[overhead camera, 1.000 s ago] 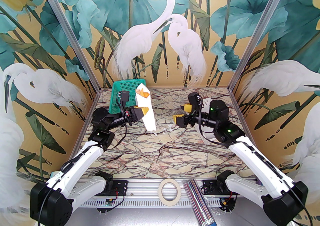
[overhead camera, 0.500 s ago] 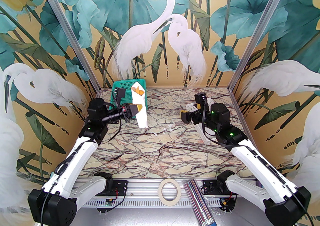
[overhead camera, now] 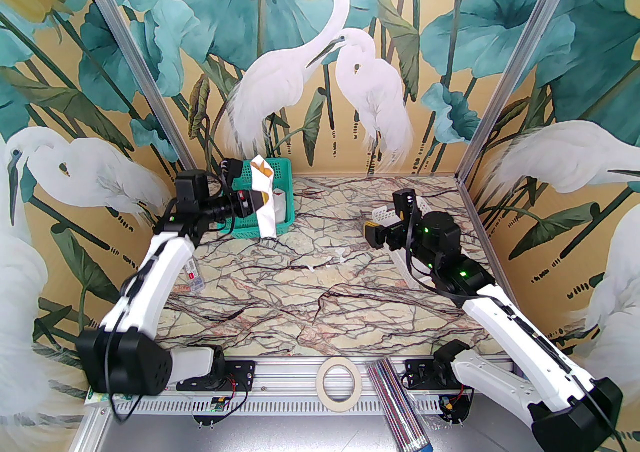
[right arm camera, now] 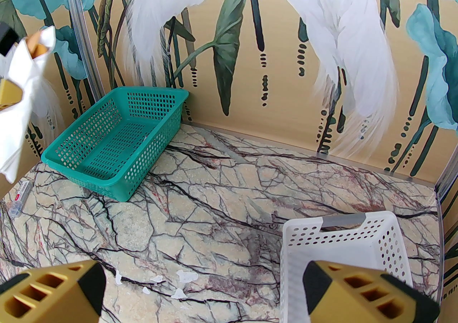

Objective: Place the utensils on the paper napkin and roll it up

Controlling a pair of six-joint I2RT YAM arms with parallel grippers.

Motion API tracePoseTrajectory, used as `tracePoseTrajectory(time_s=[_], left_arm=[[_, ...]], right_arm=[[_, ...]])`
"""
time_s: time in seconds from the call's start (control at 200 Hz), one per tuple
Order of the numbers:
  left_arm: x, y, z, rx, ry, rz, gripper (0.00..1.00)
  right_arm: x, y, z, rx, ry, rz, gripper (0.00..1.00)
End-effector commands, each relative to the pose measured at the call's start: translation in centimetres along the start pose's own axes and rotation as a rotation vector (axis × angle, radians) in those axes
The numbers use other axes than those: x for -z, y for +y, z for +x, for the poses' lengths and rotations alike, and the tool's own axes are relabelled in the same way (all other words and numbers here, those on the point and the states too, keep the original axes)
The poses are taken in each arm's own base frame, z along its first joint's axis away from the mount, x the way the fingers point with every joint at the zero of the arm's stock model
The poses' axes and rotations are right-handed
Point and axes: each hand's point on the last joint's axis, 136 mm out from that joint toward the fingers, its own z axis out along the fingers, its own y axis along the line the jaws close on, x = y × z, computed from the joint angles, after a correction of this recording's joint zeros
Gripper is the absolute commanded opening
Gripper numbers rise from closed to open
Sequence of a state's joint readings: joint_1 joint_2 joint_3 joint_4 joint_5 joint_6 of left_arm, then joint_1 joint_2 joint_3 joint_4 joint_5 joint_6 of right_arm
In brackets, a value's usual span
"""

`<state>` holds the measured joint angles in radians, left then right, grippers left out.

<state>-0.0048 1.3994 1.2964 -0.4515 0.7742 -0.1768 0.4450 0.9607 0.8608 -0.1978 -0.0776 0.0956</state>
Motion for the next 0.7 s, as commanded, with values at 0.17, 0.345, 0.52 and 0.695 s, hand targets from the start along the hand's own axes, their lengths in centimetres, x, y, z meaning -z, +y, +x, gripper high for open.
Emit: tracePoseTrajectory(time_s=[0.17, 0.345, 0.52, 0.695], left_arm=[[-3.2, 8.6, -0.7, 0.06, 0.127, -0.243, 0.0], [-5.5, 13.6, -1.4, 0.13, 0.154, -0.322, 0.0], [-7.6, 19.2, -1.5, 0.211, 0.179, -0.407, 0.0], [-10.4, 22.3, -0.8, 0.264, 0.226, -0.403, 0.0]], right_arm=[[0.0, 0.0, 0.5, 0.014, -0.005, -0.006, 0.99], [-0.5, 0.2, 1.2, 0.0, 0.008, -0.018, 0.99], [-1.1, 0.1, 1.8, -0.009, 0.027, -0.02, 0.99], [-1.9, 0.1, 2.6, -0.017, 0.053, -0.023, 0.99]])
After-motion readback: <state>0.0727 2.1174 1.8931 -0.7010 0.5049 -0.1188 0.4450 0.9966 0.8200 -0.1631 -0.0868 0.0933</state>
